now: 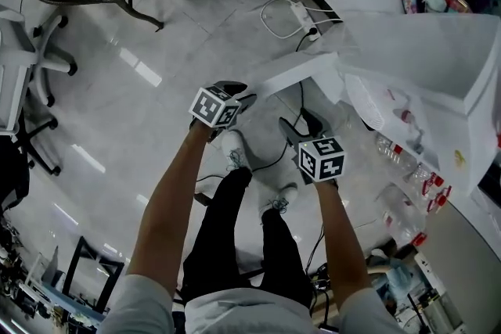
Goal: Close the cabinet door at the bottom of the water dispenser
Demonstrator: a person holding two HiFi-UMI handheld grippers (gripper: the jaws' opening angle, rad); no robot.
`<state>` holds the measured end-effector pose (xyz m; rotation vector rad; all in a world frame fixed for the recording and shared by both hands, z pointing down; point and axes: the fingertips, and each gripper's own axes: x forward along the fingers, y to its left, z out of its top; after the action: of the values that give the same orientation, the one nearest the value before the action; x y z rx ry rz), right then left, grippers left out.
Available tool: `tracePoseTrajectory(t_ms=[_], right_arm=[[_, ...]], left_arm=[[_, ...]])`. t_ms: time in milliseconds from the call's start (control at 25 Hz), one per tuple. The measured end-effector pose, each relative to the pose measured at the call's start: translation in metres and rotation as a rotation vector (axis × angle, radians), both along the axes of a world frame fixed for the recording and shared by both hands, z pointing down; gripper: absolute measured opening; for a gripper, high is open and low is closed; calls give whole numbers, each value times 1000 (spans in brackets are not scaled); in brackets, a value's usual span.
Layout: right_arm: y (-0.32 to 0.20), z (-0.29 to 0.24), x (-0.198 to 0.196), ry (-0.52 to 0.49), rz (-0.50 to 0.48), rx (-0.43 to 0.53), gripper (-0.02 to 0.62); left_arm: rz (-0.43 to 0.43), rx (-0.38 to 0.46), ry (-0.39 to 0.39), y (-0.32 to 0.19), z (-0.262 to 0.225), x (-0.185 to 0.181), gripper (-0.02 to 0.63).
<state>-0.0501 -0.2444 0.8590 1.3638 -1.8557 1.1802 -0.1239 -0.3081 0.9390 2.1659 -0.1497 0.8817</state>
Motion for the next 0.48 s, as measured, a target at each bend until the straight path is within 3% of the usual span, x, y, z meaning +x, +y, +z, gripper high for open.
tracePoseTrajectory(t_ms=[200,480], right_arm=[[20,-3,13,16,38,-15,276],[56,-16,35,5,81,9,276]], left_arm=[[-9,-81,19,21,2,4,173],[-152,-167,0,64,0,15,152]])
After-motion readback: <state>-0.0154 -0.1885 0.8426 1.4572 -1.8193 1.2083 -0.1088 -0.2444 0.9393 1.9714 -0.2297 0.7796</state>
